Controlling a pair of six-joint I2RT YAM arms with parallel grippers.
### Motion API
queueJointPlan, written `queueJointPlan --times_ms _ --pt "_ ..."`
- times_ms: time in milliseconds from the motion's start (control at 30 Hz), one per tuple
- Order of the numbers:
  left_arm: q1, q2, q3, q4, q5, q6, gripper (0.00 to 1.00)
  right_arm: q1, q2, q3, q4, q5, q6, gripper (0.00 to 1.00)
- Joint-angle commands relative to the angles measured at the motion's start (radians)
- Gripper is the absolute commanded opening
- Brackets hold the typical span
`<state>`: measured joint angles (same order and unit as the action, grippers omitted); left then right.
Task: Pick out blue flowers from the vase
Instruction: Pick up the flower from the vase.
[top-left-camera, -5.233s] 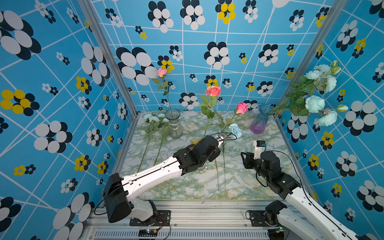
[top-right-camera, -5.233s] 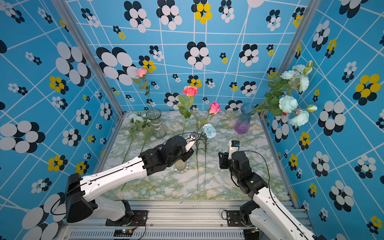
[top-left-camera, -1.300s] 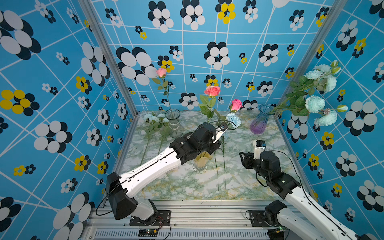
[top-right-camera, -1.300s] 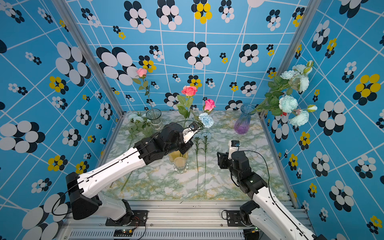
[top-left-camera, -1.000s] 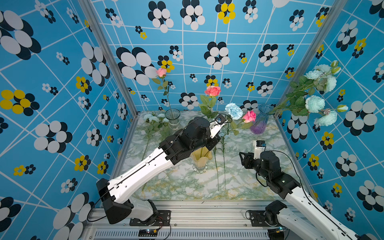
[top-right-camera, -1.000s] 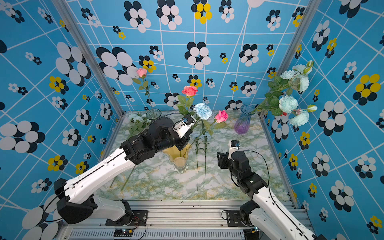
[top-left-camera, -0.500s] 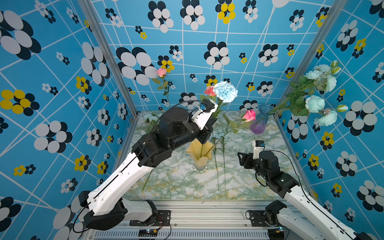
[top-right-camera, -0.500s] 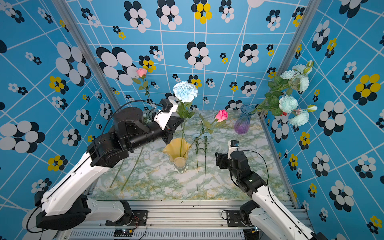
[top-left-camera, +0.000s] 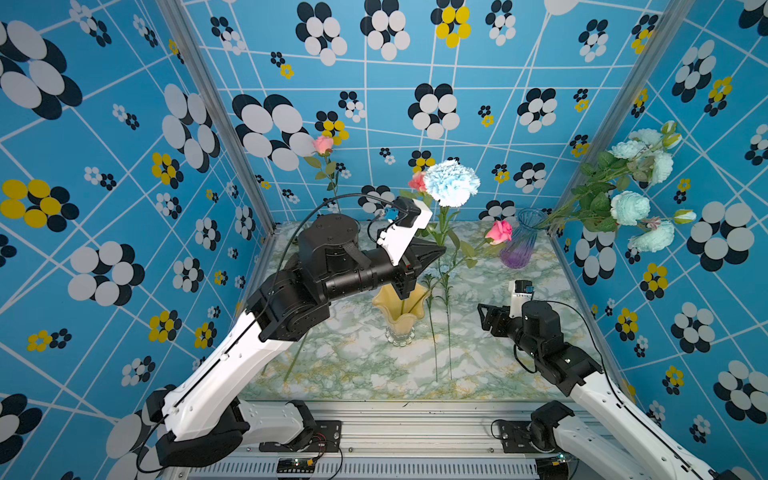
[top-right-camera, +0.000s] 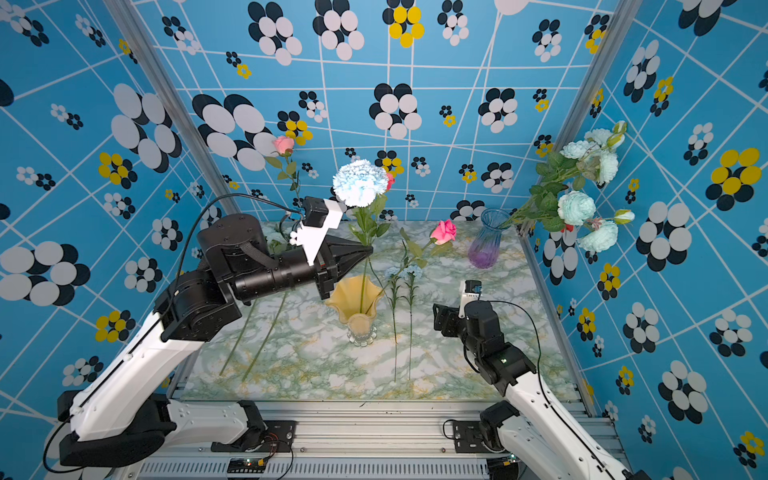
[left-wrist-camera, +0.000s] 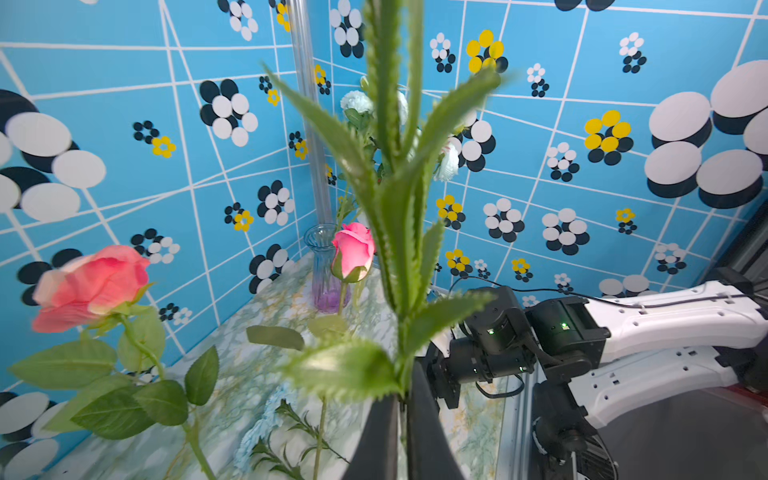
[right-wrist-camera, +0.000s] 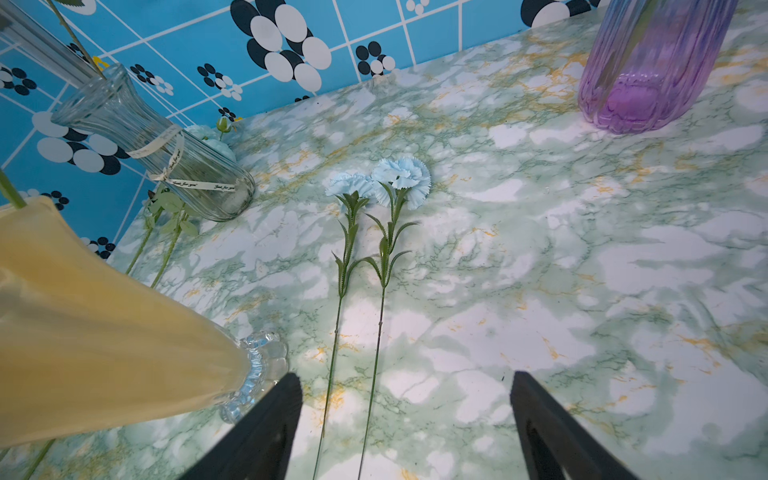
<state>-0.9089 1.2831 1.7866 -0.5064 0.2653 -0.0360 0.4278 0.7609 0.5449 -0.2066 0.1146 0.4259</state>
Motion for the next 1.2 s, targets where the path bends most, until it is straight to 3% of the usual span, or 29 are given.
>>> queueJointPlan --times_ms 0,267,400,533,600,933,1167 --pt "0.011 0.021 -0.050 0.108 0.114 -0.064 0.00 -0.012 -0.020 0.035 -0.024 -0.035 -0.021 0.85" --pt "0.106 0.011 -0.253 0.352 0.281 -0.206 0.00 -0.012 -0.102 0.200 -0.216 -0.153 -0.066 0.77" --pt "0.167 0.003 -0.314 0.460 0.395 -0.296 0.00 -0.012 -0.139 0.353 -0.302 -0.344 -0.083 0.74" --pt "0.185 0.002 -0.329 0.480 0.477 -0.324 0.00 -0.009 -0.075 0.492 -0.308 -0.618 -0.086 0.69" --pt "0.192 0.007 -0.325 0.473 0.511 -0.330 0.00 0.004 -0.028 0.552 -0.294 -0.697 -0.085 0.66" --pt "0.205 0.037 -0.302 0.422 0.628 -0.323 0.00 0.139 0.184 0.783 -0.284 -0.679 -0.142 0.55" --pt "0.212 0.047 -0.305 0.422 0.651 -0.327 0.00 0.186 0.239 0.823 -0.266 -0.640 -0.162 0.45"
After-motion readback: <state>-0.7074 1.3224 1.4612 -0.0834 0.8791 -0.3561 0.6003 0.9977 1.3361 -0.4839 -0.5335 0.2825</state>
